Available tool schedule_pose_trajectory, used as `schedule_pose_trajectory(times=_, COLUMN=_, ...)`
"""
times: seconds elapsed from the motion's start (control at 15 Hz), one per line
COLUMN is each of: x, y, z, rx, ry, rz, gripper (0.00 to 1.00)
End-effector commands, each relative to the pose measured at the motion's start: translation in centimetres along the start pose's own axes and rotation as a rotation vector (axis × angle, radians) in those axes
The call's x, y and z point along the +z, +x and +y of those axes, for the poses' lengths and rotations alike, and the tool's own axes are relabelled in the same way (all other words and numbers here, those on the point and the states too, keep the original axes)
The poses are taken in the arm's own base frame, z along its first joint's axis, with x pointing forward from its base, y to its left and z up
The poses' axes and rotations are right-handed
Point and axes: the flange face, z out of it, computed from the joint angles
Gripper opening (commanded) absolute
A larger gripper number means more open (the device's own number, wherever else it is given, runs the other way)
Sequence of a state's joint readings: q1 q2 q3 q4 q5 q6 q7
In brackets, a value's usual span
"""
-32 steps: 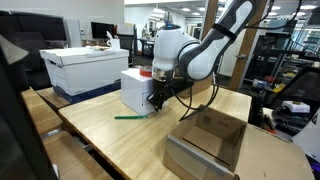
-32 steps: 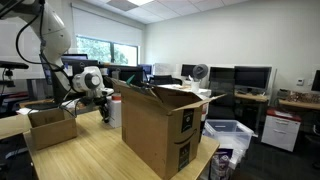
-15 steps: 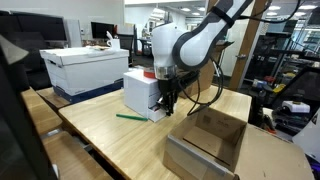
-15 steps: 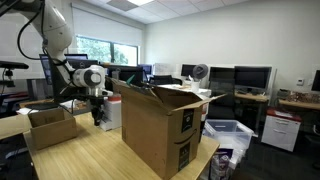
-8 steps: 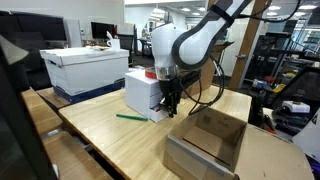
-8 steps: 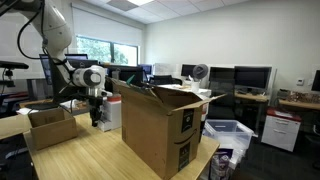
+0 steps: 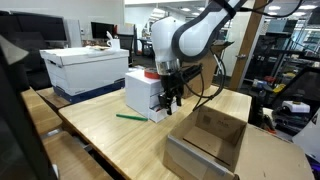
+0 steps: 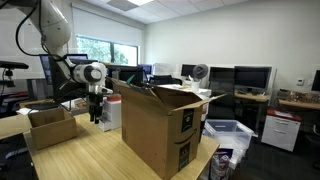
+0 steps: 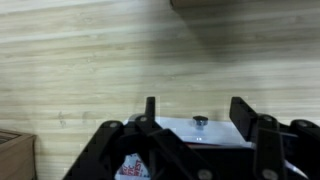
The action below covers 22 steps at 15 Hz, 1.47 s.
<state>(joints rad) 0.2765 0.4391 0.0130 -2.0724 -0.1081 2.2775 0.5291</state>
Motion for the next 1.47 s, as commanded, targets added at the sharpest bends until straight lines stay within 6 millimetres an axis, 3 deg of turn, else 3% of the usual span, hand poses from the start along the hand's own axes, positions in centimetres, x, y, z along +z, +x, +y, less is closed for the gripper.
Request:
schedule_pose_trajectory(times=0.0, x=-1.3, y=-0.1, z=0.5, rx=0.000, ry=0.008, rz=-0.003, gripper=0.99)
schedule_pose_trajectory(times=0.2, x=-1.4, y=0.3, z=0.3, rx=0.008, ry=0.016, rz=0.008, gripper=1.00)
schedule_pose_trajectory(times=0.33, x=-1.5, y=0.5, z=0.2, rx=0.016, ry=0.021, rz=0.020, gripper=0.75)
schedule_pose_trajectory(times=0.47, x=-1.6, y=0.6, z=0.2, rx=0.019, ry=0.025, rz=0.027, gripper=0.71)
schedule_pose_trajectory(times=1.2, x=-0.6, y=0.8, z=0.1, rx=0.042, ry=0.052, rz=0.099, gripper=0.07)
schedule_pose_trajectory(times=1.4, x=-0.6, y=0.8, z=0.0, rx=0.062, ry=0.093, rz=0.180, gripper=0.02)
